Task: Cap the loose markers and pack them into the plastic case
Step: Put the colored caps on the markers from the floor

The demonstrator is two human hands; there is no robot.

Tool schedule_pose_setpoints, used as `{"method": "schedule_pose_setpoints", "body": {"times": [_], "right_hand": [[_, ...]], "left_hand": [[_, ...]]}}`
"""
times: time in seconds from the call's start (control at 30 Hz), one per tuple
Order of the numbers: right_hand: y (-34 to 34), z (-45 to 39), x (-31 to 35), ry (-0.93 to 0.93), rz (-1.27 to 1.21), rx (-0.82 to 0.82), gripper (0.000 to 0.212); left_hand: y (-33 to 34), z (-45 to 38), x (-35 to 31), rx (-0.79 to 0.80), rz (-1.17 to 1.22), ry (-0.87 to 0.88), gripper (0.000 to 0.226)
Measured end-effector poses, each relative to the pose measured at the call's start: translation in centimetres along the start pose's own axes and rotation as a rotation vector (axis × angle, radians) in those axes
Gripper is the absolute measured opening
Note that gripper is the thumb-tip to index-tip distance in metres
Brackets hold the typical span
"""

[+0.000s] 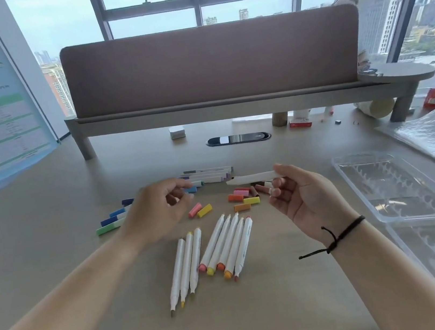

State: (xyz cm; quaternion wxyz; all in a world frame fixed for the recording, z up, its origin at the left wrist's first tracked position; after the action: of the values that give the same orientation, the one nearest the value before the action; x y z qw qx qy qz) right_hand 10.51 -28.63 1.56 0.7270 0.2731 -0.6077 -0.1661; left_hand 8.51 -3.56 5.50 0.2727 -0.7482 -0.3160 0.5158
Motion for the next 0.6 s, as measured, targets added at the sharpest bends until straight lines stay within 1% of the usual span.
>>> {"method": "schedule_pose_setpoints", "body": {"times": [0.07,0.17,0.3,0.37,0.43,0.6], "right_hand": [[-0.3,0.0,0.5,-0.019,0.001,-0.026,0.012],[-0.7,0.0,1.4,-0.063,-0.066,-0.03,0.008],[-1.4,-0.3,2.0,-0.134,-0.105,-0.029,0.016],[-1.7,-0.3,2.0,-0.143,-0.121,-0.038,0.01],[-1.8,-0.3,2.0,-0.142,-0.133,-0.052,0.008],[-1.5,-0.3,2.0,-0.142,-0.158,-0.035,0.01]], "left_hand": [[0.5,-1.9,-1.1,0.058,-0.062,0.014,0.02],[2.5,-4.6,-2.7,0.162,-0.134,0.042,0.02],[7.5,-6.7,-4.2,0.347,-0.255,0.065,0.02],[9.7,-7.3,-4.6,0.413,-0.357,0.082,0.02],[10.8,-7.7,-5.0,0.43,-0.409,0.094,0.019],[11.4,-8.3,-5.8,0.435,-0.512,0.116,0.019]]}}
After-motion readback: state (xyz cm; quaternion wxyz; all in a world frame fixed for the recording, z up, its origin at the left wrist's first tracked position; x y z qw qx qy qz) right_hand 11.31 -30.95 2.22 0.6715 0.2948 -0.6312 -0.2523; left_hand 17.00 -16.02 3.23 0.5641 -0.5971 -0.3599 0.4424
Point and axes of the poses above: each hand's wrist, its own z-axis away from the middle knuckle, its own y-axis out of the palm, x = y × z, the point moved 8 cm from there along -z, towards the middle knuckle, and after that the axes turned 5 degrees about x, right-handed, at the moved point
